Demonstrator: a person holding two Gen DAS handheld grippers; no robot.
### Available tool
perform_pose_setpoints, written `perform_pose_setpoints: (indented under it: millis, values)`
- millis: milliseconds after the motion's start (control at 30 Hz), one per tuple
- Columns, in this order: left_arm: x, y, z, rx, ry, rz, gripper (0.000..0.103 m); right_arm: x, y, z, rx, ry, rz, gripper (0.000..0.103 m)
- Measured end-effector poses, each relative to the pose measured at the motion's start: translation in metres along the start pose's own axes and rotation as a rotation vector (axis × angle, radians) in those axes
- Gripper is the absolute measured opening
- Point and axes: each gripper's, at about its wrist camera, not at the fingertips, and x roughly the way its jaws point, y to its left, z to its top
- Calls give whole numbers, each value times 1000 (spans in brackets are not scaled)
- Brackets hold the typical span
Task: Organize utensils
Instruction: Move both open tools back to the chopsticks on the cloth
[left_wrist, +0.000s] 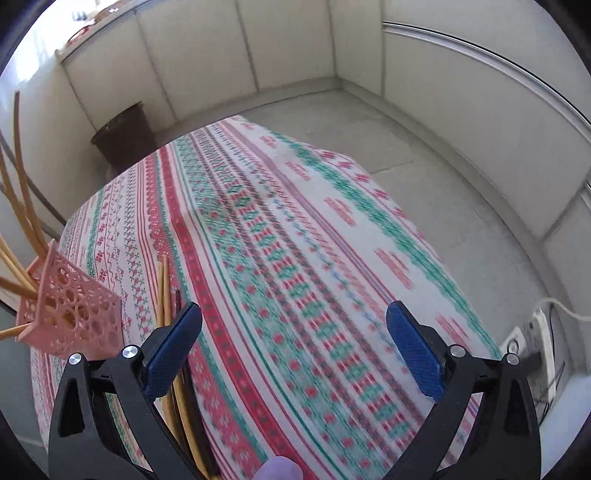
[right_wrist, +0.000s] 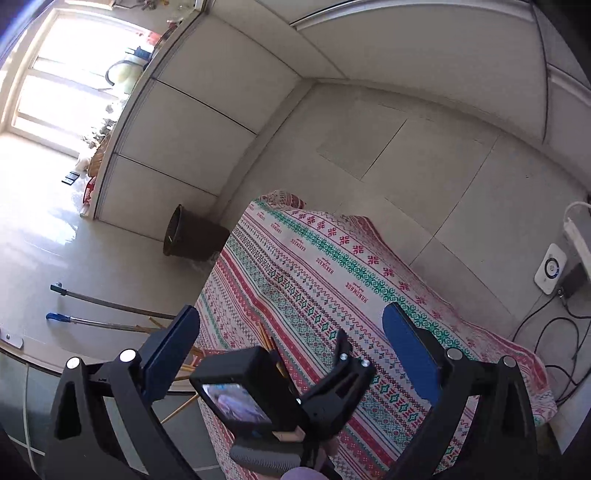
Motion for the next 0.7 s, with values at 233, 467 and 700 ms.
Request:
perform_pose_setpoints:
  millis: [233, 467, 700]
  values:
    - [38, 33, 4, -149, 62, -22, 96, 17, -5, 2, 2, 49, -15, 96]
    - [43, 38, -4, -175, 38, -9, 97, 28, -11, -1, 15, 99, -22, 96]
    - [46, 49, -1, -211, 40, 2, 96, 28, -16, 0, 28, 105, -22, 96]
